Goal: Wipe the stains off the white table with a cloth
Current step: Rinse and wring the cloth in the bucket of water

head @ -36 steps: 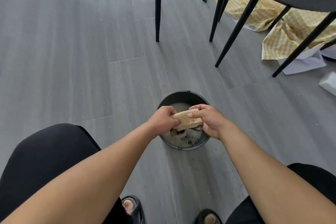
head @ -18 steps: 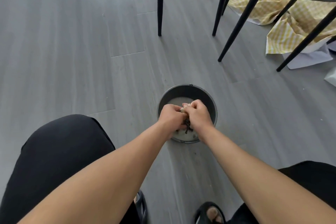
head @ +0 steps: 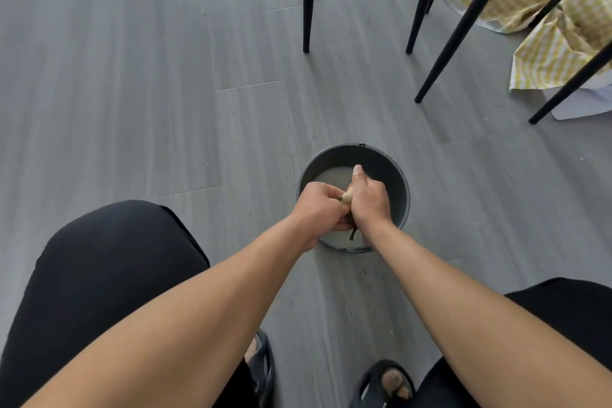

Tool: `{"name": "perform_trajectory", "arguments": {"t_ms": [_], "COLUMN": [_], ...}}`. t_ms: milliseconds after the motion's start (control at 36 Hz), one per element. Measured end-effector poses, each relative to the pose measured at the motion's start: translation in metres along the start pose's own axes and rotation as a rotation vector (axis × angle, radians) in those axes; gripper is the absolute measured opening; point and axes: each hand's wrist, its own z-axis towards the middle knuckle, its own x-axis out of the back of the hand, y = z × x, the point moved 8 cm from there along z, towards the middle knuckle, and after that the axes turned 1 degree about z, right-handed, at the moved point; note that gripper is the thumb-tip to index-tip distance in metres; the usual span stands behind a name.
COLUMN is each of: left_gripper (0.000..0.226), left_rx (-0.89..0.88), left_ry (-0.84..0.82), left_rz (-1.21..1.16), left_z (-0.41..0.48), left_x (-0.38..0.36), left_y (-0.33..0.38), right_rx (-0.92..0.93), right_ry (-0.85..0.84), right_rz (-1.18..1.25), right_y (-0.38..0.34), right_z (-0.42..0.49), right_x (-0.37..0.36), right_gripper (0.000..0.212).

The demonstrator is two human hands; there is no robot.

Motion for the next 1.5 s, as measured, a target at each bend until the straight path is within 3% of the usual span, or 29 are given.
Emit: {"name": "perform_trajectory", "arguments": {"t_ms": [139, 444, 556, 639, 694, 750, 806, 1000, 1167, 1278, 1361, 1444, 1500], "left_gripper": [0.021, 0.018, 0.021, 0.024, 0.017, 0.027, 0.037, 0.028, 0.021, 0.017, 0.01, 0.003, 0.011], "left_rx": [0.016, 0.027, 0.012, -0.053, -0.086, -0.076, -0.027, 0.194, 0.252, 0.243, 0.213, 0.17, 0.145], "left_ry": [0.005, -0.022, 0.089, 0.11, 0.125, 0.134, 0.111, -0.15, -0.049, 0.0, 0.018, 0.058, 0.081], "left_rz": [0.037, 0.145, 0.174, 0.115, 0.056, -0.005, -0.076, -0.094, -0.066, -0.016, 0.054, 0.076, 0.086], "left_z": [-0.003, -0.007, -0.001, 0.004, 0.005, 0.008, 0.011, 0.004, 0.006, 0.006, 0.007, 0.004, 0.002], "left_x": [0.006, 0.024, 0.041, 0.035, 0.029, 0.027, 0.024, 0.006, 0.01, 0.016, 0.013, 0.009, 0.005], "left_y": [0.0, 0.008, 0.016, 0.028, 0.034, 0.032, 0.026, 0.003, -0.013, -0.012, -0.01, -0.005, -0.002], "right_rx": [-0.01, -0.177, -0.367, -0.318, -0.215, -0.166, -0.195, -0.323, -0.379, -0.418, -0.37, -0.087, 0.046], "right_ry": [0.064, -0.068, -0.446, -0.617, -0.652, -0.666, -0.657, -0.606, -0.456, -0.399, -0.386, -0.309, -0.223], "right_rz": [-0.008, 0.016, 0.37, 0.355, 0.277, 0.259, 0.342, 0.603, 0.696, 0.625, 0.452, 0.136, -0.045], "right_y": [-0.003, 0.014, 0.017, 0.007, -0.003, -0.008, -0.008, -0.003, 0.008, 0.016, 0.007, -0.013, -0.021], "right_z": [0.01, 0.014, 0.004, 0.001, -0.002, -0.007, -0.012, -0.024, -0.015, -0.003, -0.006, -0.012, -0.02], "right_x": [0.003, 0.01, 0.003, 0.012, 0.017, 0.017, 0.017, 0.006, 0.008, 0.005, 0.0, -0.001, -0.004], "right_gripper": [0.061, 0.072, 0.086, 0.057, 0.037, 0.029, 0.035, 0.055, 0.046, 0.075, 0.056, 0.028, 0.013]}}
